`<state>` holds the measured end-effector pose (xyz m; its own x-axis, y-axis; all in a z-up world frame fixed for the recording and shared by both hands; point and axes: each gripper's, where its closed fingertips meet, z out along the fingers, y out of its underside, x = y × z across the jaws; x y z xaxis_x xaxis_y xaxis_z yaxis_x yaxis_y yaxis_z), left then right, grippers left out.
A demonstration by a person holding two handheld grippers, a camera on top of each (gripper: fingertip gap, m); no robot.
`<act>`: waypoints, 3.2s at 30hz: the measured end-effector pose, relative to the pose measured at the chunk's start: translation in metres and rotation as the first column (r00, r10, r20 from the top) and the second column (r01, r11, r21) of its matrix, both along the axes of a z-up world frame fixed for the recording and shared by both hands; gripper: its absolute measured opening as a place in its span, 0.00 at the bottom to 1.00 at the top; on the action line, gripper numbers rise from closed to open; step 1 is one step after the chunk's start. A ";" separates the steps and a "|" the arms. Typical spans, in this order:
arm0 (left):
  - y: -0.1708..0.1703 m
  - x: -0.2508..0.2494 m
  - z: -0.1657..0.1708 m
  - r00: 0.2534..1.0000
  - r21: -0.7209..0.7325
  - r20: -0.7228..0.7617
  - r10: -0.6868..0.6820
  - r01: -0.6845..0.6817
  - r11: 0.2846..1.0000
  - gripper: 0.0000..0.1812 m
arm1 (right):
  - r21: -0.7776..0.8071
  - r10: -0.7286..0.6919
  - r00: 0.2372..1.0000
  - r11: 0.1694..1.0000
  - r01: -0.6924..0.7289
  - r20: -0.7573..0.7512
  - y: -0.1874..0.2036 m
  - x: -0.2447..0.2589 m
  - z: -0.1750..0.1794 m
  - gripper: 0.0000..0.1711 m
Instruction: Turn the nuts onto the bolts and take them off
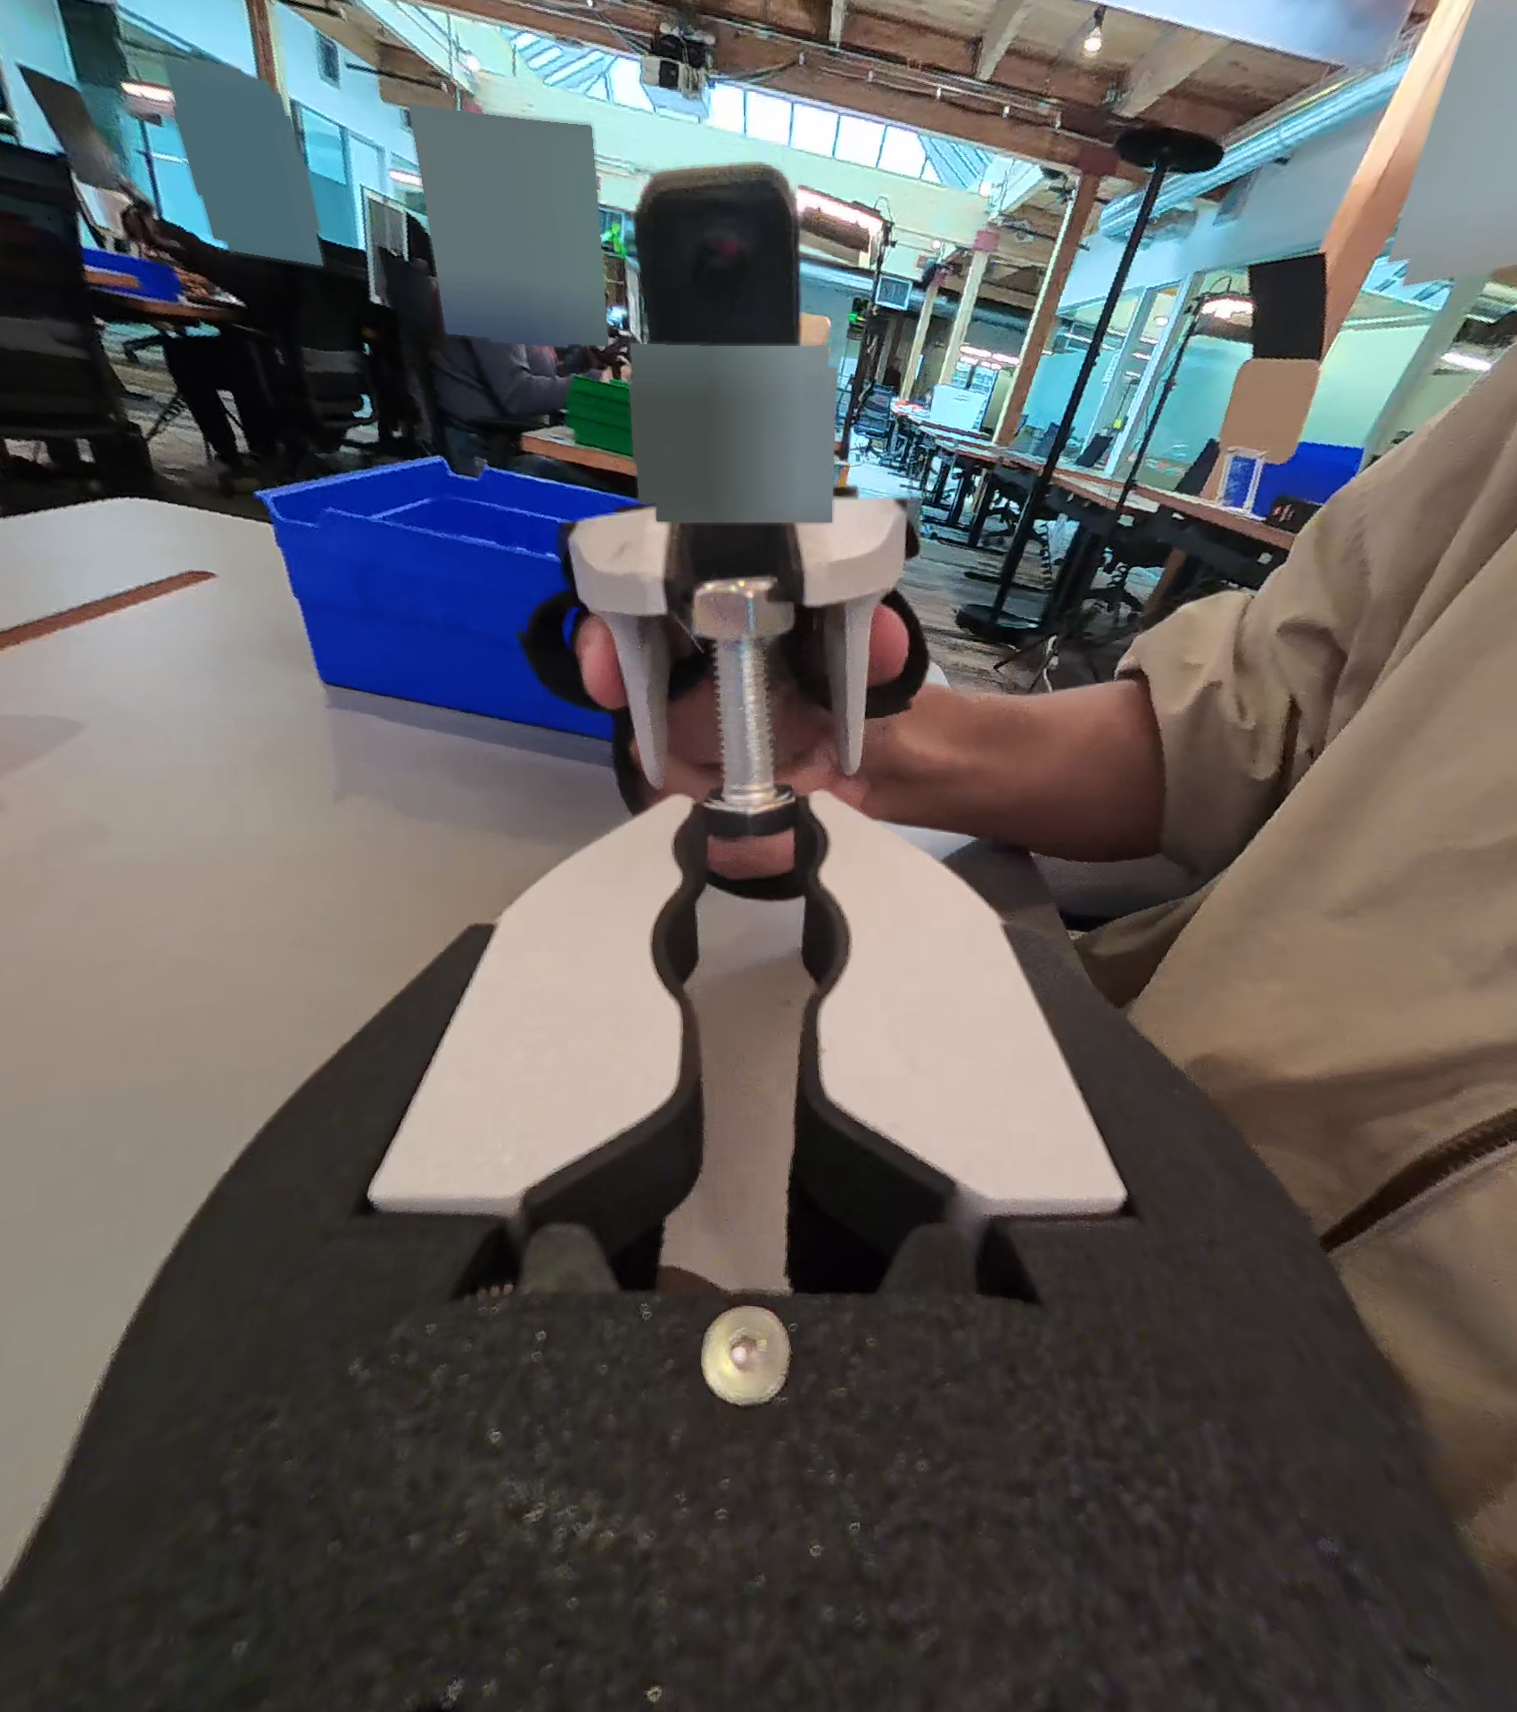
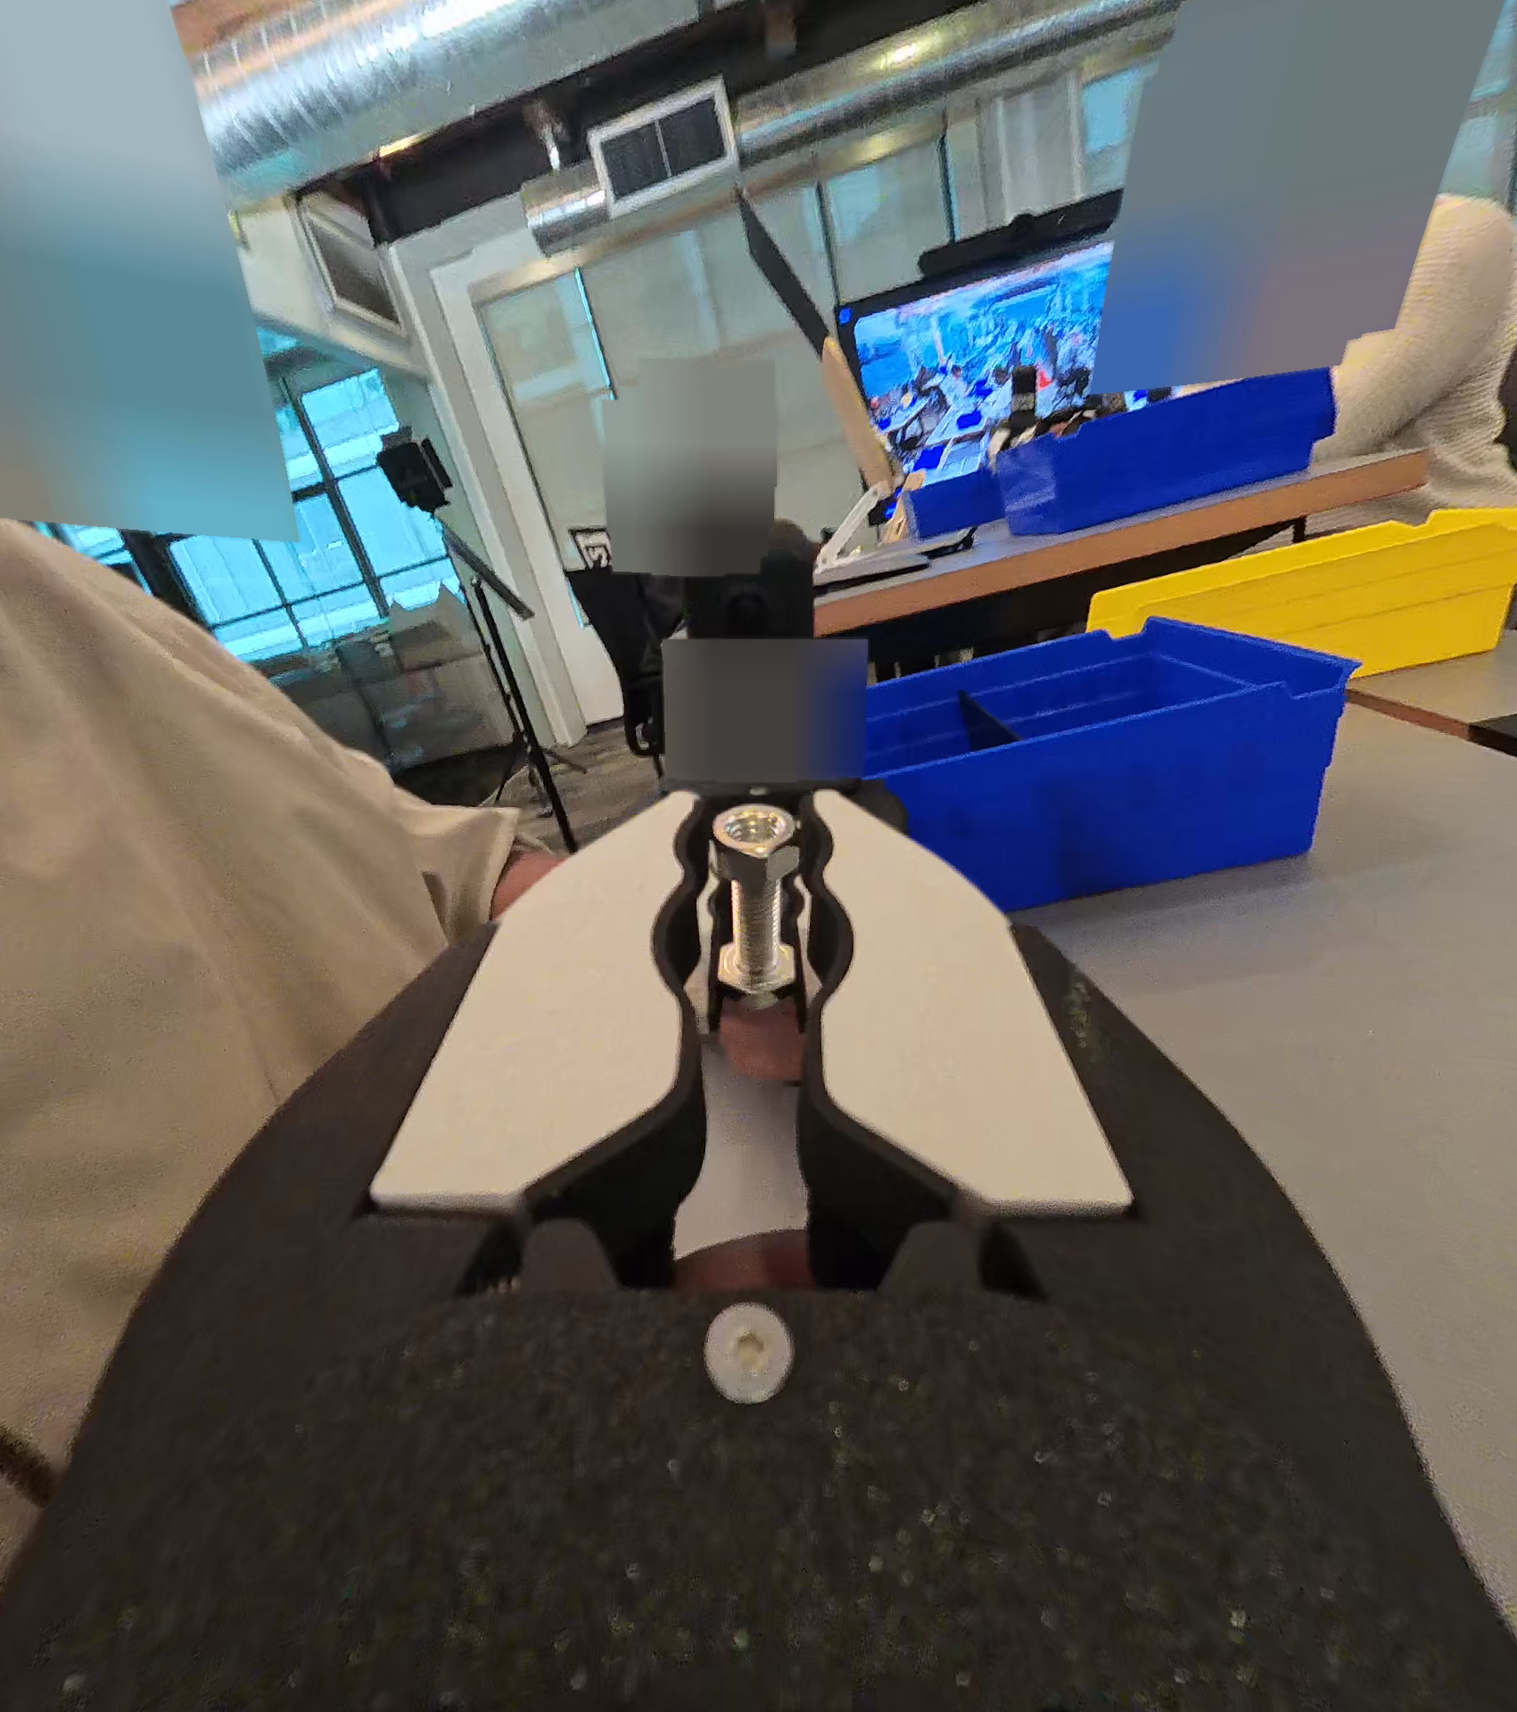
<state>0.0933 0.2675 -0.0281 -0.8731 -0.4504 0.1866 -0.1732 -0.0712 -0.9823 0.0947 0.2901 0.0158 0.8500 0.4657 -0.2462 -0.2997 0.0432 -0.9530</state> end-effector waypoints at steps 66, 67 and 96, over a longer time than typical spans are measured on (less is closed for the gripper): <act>-0.005 -0.011 0.004 0.990 -0.081 -0.061 -0.127 0.122 0.989 0.10 | 0.041 -0.167 0.986 0.985 0.168 -0.022 0.006 0.004 0.004 0.10; -0.005 -0.011 0.004 0.991 -0.080 -0.059 -0.122 0.117 0.990 0.10 | 0.045 -0.165 0.986 0.985 0.166 -0.028 0.004 0.005 0.004 0.10; -0.003 0.001 0.007 0.997 -0.126 -0.074 -0.030 0.020 0.992 0.10 | 0.109 -0.327 0.945 0.938 0.328 -0.025 0.004 0.007 0.007 0.10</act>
